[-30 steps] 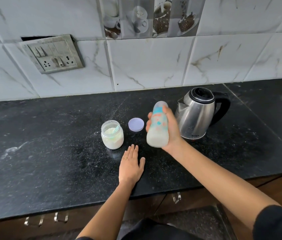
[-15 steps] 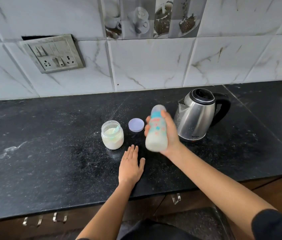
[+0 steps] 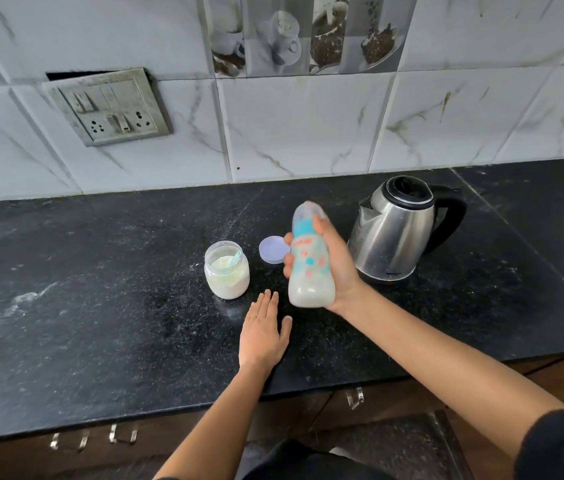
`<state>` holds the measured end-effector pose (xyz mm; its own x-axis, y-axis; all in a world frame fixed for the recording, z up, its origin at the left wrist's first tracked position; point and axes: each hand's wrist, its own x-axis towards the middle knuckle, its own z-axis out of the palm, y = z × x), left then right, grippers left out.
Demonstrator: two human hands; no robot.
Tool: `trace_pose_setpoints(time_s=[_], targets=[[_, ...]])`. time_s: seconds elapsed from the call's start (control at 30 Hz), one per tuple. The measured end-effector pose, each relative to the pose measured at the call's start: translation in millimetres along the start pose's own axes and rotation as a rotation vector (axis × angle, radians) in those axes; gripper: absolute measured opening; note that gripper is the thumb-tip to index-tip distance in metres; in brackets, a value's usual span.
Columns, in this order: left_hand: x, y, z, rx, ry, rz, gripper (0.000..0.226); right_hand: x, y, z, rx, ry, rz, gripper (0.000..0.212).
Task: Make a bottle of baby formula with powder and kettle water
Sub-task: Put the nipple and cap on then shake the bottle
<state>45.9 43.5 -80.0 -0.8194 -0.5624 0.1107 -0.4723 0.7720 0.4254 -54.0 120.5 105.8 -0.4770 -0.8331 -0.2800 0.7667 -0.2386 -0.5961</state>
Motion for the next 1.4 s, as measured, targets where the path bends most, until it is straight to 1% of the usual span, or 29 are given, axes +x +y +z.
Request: trace_pose_setpoints(time_s=[0.07,0.2,0.27,0.33,0.4,0.47,0.5,0.53,0.57,0.67,0.73,0.77,0.83,0.87,0.9,0.97,1.0,1.03,1.07,1.1,1.17,1.2,1.23,1.33,1.37,1.4], targets=[[0,0,0,0.006,0.010,-0.003,0.060,-6,4,2,-0.030,-0.030,0.013,0.032],[1,-2,3,0.003,-0.015,-0.005,0.061,14,-18,1,0.170,0.075,-0.094,0.035],[0,-1,2,0.006,-0.011,-0.006,0.061,10,-13,-3,0.133,0.040,-0.054,0.034],[1,-1,2,0.016,-0.010,-0.006,0.061,-3,0,-3,0.018,-0.028,0.020,0.030],[1,0,3,0.024,-0.003,-0.007,0.061,-5,1,-1,-0.001,-0.069,0.029,0.037],[1,0,3,0.020,-0.005,-0.009,0.061,8,-11,0,0.101,-0.030,-0.049,0.049],[1,0,3,0.017,-0.006,-0.011,0.060,13,-17,1,0.144,0.015,-0.074,0.047],[1,0,4,0.016,-0.004,-0.013,0.060,15,-19,2,0.156,0.043,-0.078,0.039],[0,0,3,0.017,-0.002,-0.012,0.060,15,-17,2,0.135,0.043,-0.055,0.034],[1,1,2,0.016,-0.003,-0.017,0.061,2,-2,4,-0.004,-0.012,0.044,0.032],[1,1,1,0.014,0.003,-0.016,0.061,8,-5,1,0.021,-0.037,0.033,0.036],[1,1,1,0.013,0.001,-0.017,0.061,15,-11,0,0.103,-0.050,0.015,0.041],[1,0,2,0.012,-0.007,-0.021,0.061,29,-23,-4,0.274,-0.032,-0.021,0.063],[0,0,2,0.012,-0.007,-0.023,0.061,31,-25,-6,0.298,-0.024,-0.024,0.068],[-1,1,2,0.013,-0.006,-0.024,0.061,30,-23,-7,0.272,-0.050,0.001,0.063],[0,1,1,0.015,-0.006,-0.024,0.061,20,-13,-8,0.127,-0.090,0.046,0.036],[1,1,2,0.015,-0.006,-0.023,0.061,14,-10,-7,0.056,-0.096,0.063,0.032],[2,1,2,0.013,-0.002,-0.023,0.061,14,-9,-8,0.022,-0.101,0.073,0.032],[1,1,2,0.013,0.001,-0.024,0.061,16,-11,-8,0.041,-0.107,0.066,0.031],[1,0,2,0.013,0.001,-0.023,0.061,20,-15,-9,0.117,-0.102,0.035,0.040],[1,0,3,0.009,-0.005,-0.022,0.061,30,-23,-11,0.271,-0.096,-0.016,0.063],[0,0,3,0.008,-0.006,-0.023,0.061,30,-23,-11,0.280,-0.116,-0.015,0.066],[0,1,2,0.007,-0.005,-0.024,0.061,27,-19,-10,0.248,-0.157,-0.005,0.064],[1,0,2,0.011,-0.006,-0.027,0.061,12,-8,-5,0.089,-0.236,0.042,0.047],[1,0,2,0.015,-0.003,-0.027,0.061,12,-9,-3,0.070,-0.243,0.026,0.046],[1,0,1,0.015,-0.002,-0.026,0.061,15,-14,-2,0.086,-0.234,-0.004,0.050]])
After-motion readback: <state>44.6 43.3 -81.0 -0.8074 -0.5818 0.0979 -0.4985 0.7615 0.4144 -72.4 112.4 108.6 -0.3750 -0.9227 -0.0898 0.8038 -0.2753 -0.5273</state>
